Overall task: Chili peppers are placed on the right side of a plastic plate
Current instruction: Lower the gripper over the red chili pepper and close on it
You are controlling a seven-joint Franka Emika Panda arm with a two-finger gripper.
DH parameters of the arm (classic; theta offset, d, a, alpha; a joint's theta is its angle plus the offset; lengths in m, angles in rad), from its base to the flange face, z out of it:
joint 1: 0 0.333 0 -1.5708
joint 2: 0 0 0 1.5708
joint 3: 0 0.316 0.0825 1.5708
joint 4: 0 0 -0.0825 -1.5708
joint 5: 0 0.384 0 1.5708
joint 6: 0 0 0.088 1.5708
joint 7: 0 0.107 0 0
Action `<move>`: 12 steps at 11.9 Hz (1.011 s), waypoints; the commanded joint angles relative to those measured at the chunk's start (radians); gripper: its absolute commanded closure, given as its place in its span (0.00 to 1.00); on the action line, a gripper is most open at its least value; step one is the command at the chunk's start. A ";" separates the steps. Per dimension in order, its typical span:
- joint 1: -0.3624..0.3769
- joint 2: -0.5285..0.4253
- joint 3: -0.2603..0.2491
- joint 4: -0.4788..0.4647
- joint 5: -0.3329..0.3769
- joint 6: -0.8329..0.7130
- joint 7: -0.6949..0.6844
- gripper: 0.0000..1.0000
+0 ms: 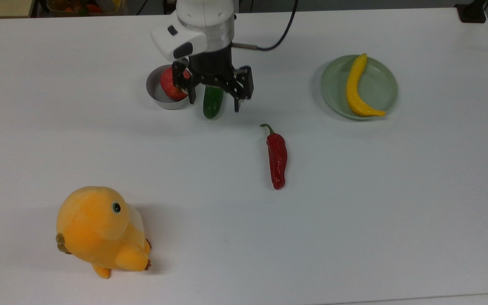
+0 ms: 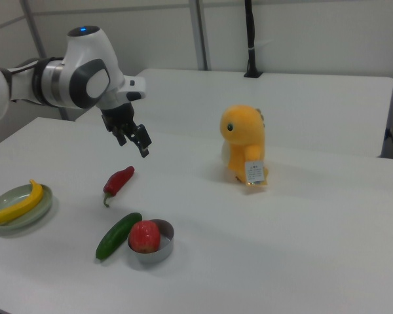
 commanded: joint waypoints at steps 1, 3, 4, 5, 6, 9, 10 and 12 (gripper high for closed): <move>0.038 0.154 0.022 0.142 -0.030 0.017 0.097 0.00; 0.082 0.188 0.022 0.155 -0.060 0.043 0.149 0.00; 0.110 0.204 0.022 0.155 -0.073 0.057 0.162 0.00; 0.130 0.219 0.022 0.155 -0.086 0.059 0.171 0.00; 0.154 0.240 0.022 0.155 -0.111 0.060 0.189 0.00; 0.190 0.320 0.022 0.193 -0.180 0.060 0.252 0.00; 0.199 0.339 0.022 0.198 -0.204 0.060 0.270 0.00; 0.207 0.378 0.022 0.207 -0.229 0.083 0.291 0.00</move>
